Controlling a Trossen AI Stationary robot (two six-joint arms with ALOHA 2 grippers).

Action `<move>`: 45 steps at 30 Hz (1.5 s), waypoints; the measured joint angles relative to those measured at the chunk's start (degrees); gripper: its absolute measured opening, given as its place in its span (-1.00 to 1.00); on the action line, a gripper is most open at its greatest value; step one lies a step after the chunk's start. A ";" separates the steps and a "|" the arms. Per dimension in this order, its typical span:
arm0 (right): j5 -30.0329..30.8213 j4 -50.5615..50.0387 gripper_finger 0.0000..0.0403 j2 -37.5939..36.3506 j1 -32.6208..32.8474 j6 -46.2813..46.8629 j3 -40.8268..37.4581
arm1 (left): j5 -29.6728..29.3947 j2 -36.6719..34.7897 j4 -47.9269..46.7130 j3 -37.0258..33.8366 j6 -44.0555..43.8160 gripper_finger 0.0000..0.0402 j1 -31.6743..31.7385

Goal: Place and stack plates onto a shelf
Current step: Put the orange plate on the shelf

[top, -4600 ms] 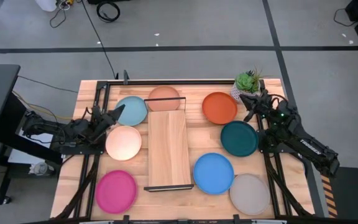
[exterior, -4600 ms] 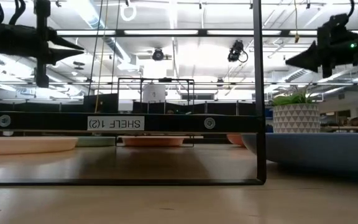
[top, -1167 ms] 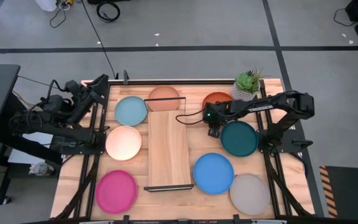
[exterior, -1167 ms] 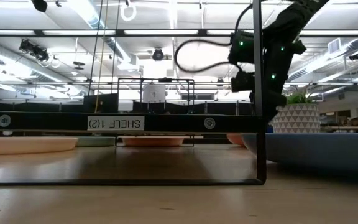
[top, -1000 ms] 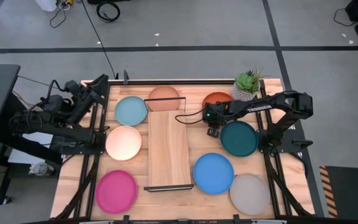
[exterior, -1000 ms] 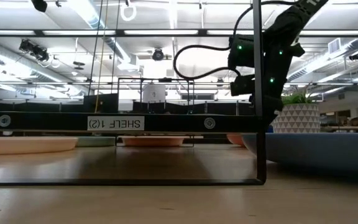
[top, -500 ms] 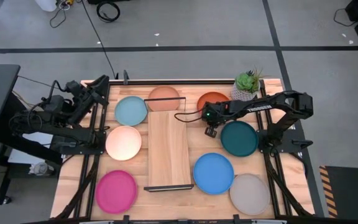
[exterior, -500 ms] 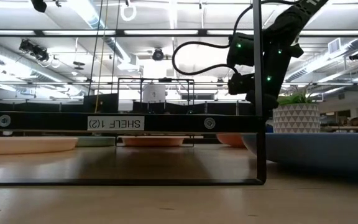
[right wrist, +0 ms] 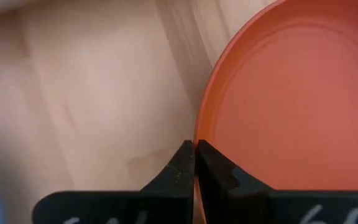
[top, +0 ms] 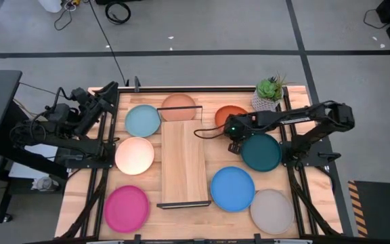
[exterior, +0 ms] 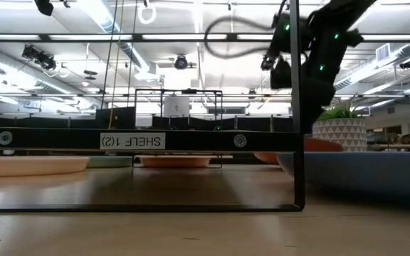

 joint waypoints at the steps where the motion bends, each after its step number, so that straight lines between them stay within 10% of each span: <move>1: -0.02 0.02 -0.94 -1.29 0.40 -0.17 0.00 | 0.00 0.00 0.00 0.00 -0.15 -0.38 0.00; 11: -10.89 -3.72 -0.95 -4.69 5.31 -6.72 7.85 | -2.50 0.00 0.00 0.00 -0.40 -0.38 0.07; 45: -12.76 -7.70 -0.91 32.88 8.24 -38.56 40.70 | 1.59 -0.02 -3.21 -0.04 -6.19 -0.38 0.02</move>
